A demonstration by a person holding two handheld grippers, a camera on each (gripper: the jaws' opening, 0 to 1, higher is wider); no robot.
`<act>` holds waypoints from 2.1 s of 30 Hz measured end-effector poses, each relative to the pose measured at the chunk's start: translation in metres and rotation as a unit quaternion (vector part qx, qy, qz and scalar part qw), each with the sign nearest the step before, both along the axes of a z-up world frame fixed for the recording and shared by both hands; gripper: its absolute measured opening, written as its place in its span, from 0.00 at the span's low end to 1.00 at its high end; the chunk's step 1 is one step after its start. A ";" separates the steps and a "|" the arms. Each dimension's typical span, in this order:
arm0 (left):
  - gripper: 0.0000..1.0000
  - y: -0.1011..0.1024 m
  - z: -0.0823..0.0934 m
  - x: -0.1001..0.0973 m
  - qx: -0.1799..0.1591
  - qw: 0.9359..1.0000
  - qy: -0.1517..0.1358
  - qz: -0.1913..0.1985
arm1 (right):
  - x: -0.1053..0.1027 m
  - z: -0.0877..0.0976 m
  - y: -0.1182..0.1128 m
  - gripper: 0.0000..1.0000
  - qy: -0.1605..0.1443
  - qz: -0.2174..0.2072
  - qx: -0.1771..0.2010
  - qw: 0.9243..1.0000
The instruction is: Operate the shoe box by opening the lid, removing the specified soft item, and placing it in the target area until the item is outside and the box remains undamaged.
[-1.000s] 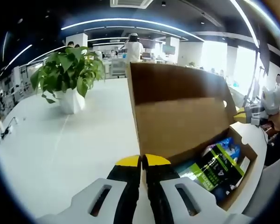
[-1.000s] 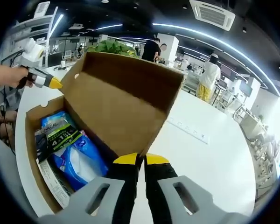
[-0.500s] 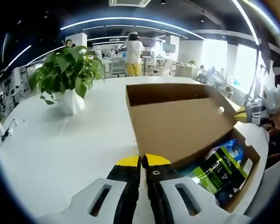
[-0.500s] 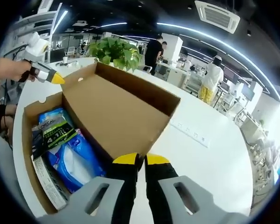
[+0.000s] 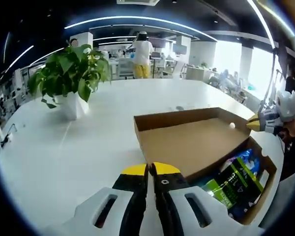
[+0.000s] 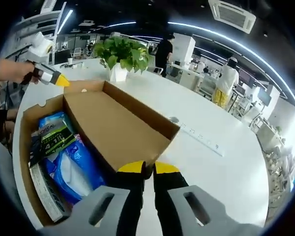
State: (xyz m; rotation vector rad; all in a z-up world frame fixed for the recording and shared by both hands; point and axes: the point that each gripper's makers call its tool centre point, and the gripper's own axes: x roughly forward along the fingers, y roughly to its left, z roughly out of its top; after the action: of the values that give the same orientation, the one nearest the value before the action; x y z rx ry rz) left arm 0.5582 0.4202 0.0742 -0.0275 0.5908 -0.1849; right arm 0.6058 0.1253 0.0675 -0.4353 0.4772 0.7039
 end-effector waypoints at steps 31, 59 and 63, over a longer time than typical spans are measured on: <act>0.03 -0.001 0.003 -0.006 0.007 1.000 0.003 0.014 | -0.003 -0.002 0.002 0.13 0.045 -0.017 0.045 0.998; 0.19 -0.001 0.015 -0.102 0.025 0.998 0.035 0.036 | -0.072 0.031 0.026 0.33 0.061 0.049 0.073 0.994; 0.19 -0.001 0.015 -0.114 0.023 0.998 0.039 0.038 | -0.081 0.033 0.031 0.33 0.064 0.060 0.074 0.993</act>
State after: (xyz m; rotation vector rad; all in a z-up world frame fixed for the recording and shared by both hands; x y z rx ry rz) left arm 0.4444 0.4193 0.0889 -0.0118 0.6706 -0.0965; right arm 0.5250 0.1562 0.1001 -0.2808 0.5190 0.8818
